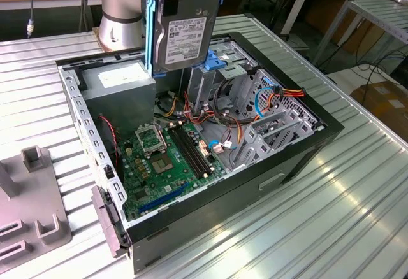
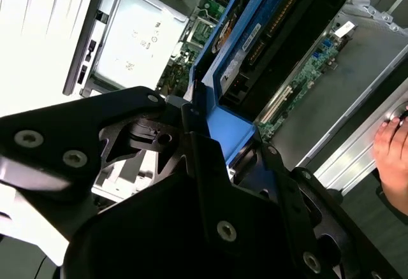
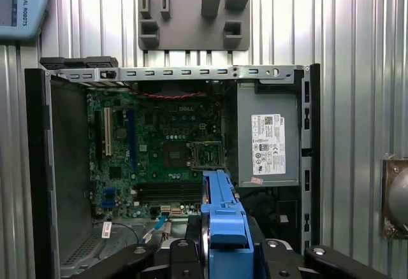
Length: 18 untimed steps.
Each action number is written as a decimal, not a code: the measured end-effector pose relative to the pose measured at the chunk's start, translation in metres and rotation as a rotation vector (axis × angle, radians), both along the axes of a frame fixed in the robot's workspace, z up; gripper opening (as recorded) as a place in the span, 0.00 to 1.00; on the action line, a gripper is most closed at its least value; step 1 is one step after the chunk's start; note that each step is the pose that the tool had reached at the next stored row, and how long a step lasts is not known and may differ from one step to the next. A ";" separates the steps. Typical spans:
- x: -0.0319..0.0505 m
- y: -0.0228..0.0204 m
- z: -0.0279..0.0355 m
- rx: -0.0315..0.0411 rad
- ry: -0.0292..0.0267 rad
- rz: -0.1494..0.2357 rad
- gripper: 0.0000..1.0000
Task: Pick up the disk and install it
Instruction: 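Insert the disk into the insertion slot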
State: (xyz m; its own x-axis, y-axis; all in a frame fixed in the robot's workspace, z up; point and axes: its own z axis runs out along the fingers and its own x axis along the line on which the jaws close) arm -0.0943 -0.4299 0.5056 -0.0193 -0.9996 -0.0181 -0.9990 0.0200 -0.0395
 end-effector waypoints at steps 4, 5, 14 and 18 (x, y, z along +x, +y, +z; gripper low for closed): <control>0.0000 -0.0031 0.0000 -0.0036 0.0000 0.000 0.37; 0.0000 -0.0040 0.0000 -0.0046 0.0000 0.000 0.37; 0.0001 -0.0094 -0.0001 -0.0114 0.0001 0.000 0.37; 0.0001 -0.0097 -0.0001 -0.0112 0.0000 0.000 0.37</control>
State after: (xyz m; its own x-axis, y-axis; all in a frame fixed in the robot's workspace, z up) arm -0.0942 -0.4395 0.5055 -0.0194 -0.9998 -0.0069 -0.9990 0.0196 -0.0397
